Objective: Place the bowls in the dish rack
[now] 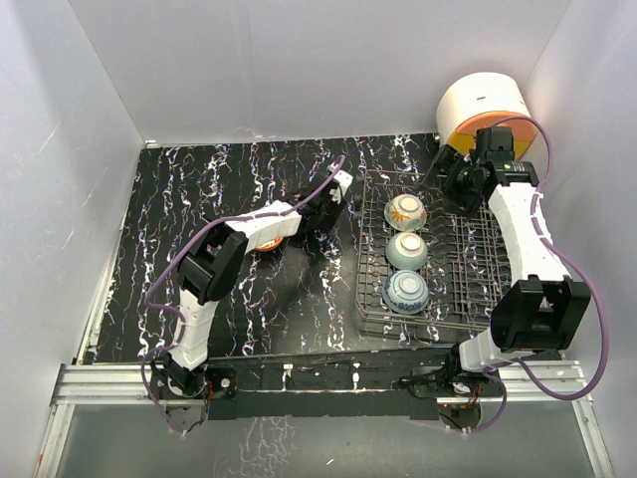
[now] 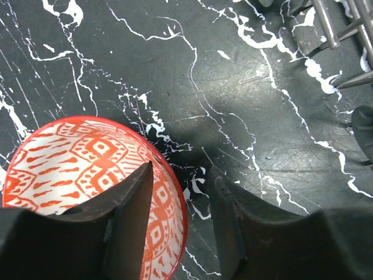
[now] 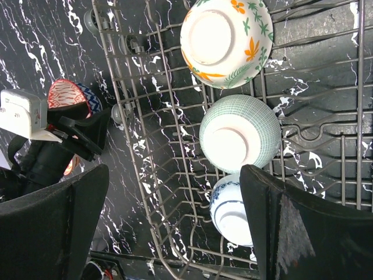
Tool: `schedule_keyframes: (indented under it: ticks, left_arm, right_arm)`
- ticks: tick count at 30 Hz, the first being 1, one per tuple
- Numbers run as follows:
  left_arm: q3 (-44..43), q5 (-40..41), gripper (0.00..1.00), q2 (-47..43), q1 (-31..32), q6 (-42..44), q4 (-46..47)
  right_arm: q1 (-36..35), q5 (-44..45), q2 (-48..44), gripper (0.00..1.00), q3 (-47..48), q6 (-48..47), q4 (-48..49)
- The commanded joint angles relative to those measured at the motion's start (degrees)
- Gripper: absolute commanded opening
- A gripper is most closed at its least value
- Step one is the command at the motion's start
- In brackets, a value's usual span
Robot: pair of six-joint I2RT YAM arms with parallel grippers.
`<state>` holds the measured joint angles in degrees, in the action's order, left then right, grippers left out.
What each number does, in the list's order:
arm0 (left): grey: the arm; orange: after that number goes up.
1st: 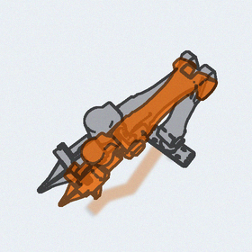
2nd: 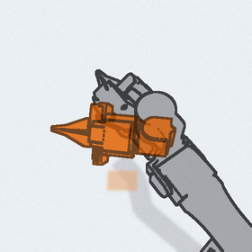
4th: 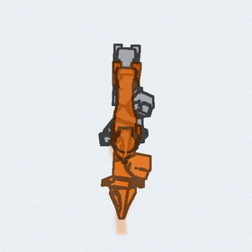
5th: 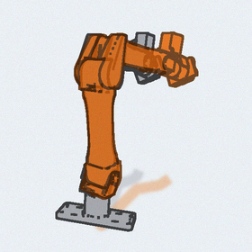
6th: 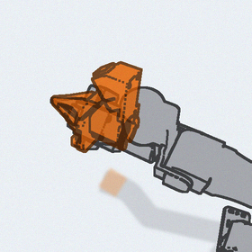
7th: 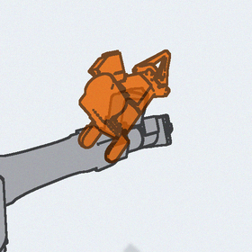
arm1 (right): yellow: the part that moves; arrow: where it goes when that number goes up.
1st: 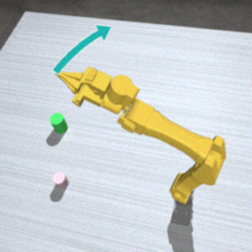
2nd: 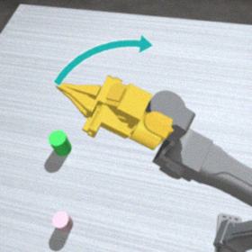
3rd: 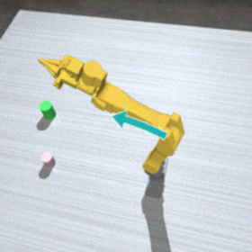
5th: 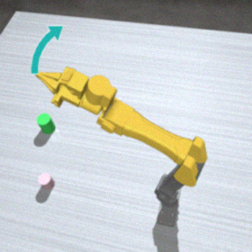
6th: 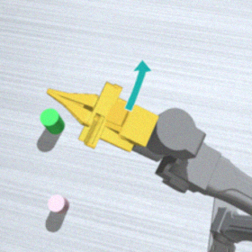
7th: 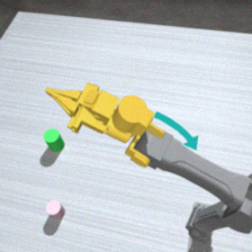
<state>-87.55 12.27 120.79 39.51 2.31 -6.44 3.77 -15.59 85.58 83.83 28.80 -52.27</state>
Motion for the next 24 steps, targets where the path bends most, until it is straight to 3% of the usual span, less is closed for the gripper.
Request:
schedule_keyframes:
  ticks: [1, 3, 4, 13, 17, 24]
  left_arm:
    - [-0.7, 3.6, 0.33, 0.5, 0.1, -0.5, -0.1]
    - [0.0, 5.1, 0.1, 0.3, 0.1, -0.9, -0.3]
    - [0.3, 5.5, 0.06, 0.2, 0.1, -1.1, -0.4]
    - [0.7, 8.2, 0.0, -1.6, 0.2, -2.3, -1.5]
    - [-4.2, 9.0, 0.0, -4.7, 0.2, -5.3, -3.5]
    - [-15.4, 0.5, 0.0, -9.1, 0.2, -14.8, -3.9]
  right_arm:
    - [0.1, -0.9, -1.8, 0.99, 4.0, 1.9, 0.8]
    - [0.1, -1.3, -2.4, 0.99, 4.6, 2.9, 1.1]
    - [0.1, -1.5, -2.7, 0.99, 5.0, 3.3, 1.2]
    - [0.3, -0.9, -4.3, 0.99, 7.0, 5.1, 1.1]
    - [0.7, 0.1, -5.2, 0.99, 9.1, 6.7, 2.7]
    - [1.4, -1.4, -6.3, 0.99, 9.8, 11.1, 6.8]
